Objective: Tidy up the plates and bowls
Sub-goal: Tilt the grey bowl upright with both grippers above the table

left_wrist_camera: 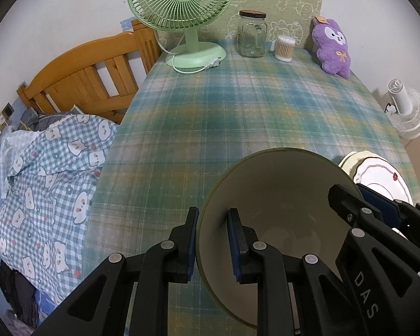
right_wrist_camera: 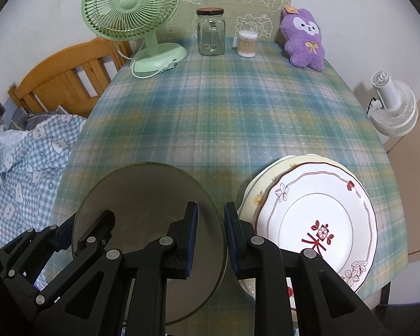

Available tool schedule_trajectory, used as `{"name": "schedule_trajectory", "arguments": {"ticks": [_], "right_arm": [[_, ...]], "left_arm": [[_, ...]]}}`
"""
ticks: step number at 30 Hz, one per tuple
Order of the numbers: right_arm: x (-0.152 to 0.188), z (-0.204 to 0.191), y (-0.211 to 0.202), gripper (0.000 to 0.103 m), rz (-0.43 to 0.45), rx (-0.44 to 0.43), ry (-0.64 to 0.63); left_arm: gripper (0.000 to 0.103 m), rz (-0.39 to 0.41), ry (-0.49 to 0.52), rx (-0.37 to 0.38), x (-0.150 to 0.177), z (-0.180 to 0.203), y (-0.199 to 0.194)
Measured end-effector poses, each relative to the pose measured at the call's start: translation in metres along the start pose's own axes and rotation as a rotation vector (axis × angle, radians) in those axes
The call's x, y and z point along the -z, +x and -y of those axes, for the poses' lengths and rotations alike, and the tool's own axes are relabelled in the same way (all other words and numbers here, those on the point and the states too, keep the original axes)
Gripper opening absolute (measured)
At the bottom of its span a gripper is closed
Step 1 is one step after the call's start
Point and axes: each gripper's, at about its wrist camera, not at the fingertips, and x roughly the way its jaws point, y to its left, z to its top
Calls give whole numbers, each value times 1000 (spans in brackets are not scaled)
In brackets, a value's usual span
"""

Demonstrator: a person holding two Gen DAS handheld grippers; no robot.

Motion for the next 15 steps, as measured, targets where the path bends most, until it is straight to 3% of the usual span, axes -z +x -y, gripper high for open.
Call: {"name": "schedule_trajectory", "arguments": {"ticks": [5, 9, 11, 15], "right_arm": [[-2, 0, 0, 30, -7, -21, -10], [-3, 0, -4, 55, -2, -38, -19], [-2, -1, -10, 62, 27, -35, -20], [-3, -2, -11, 65, 28, -34, -17]], "left_arm": [[34, 6, 28, 10, -1, 2, -3], [42, 16, 53, 11, -2, 1, -6], [60, 21, 64, 14, -2, -1, -7], [74, 45, 108, 34, -2, 0, -8]]}}
